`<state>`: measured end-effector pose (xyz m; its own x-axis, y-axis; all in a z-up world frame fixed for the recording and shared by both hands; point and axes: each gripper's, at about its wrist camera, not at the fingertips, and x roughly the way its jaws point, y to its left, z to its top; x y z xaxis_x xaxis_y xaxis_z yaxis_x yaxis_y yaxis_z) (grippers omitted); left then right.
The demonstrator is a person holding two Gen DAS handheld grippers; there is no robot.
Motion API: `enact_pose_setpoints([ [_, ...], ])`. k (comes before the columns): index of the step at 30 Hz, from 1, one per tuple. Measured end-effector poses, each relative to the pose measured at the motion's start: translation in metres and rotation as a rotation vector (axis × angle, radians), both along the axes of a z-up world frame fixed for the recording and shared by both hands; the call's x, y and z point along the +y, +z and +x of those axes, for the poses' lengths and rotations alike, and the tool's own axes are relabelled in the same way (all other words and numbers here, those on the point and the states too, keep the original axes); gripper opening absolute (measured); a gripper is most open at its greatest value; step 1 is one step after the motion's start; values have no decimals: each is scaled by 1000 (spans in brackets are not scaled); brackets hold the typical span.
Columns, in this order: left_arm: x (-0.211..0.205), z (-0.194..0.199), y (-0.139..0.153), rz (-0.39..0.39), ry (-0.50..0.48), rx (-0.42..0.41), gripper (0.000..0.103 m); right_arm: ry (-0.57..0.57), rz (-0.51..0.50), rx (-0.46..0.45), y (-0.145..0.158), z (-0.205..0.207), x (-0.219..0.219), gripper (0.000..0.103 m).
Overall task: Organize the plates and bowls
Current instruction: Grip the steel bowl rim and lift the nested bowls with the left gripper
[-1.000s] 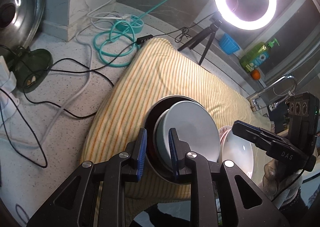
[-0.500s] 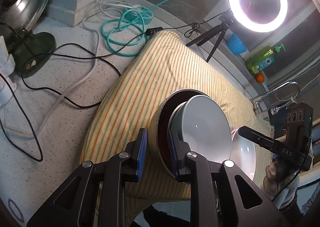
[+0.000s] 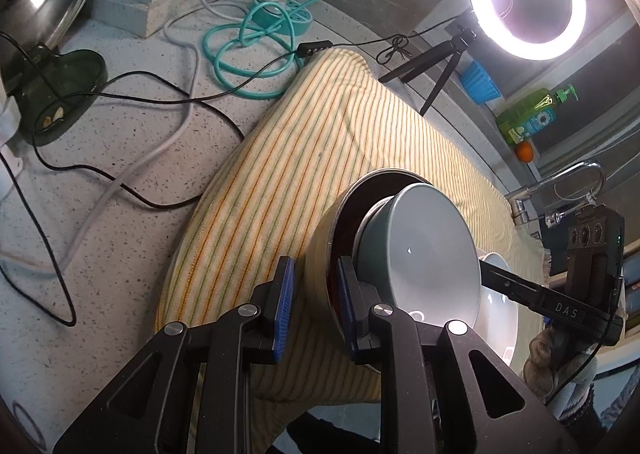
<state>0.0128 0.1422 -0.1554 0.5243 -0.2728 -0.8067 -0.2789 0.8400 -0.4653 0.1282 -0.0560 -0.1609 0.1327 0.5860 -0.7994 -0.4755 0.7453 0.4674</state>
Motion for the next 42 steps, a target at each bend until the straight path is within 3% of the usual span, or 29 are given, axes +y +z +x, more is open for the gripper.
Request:
enact_pose_setpoints([
  [6, -1, 4, -5, -7, -7, 7, 17, 15, -7, 14, -4, -1, 5, 14],
  [11, -6, 7, -4, 2, -24, 4, 8, 19, -11, 10, -3, -3, 8, 12],
  [23, -9, 9, 3, 25, -31, -3, 8, 12, -14, 2, 2, -3, 5, 12],
  [42, -43, 12, 50, 64, -82, -93, 8, -51, 30, -33, 42, -14, -42, 12],
])
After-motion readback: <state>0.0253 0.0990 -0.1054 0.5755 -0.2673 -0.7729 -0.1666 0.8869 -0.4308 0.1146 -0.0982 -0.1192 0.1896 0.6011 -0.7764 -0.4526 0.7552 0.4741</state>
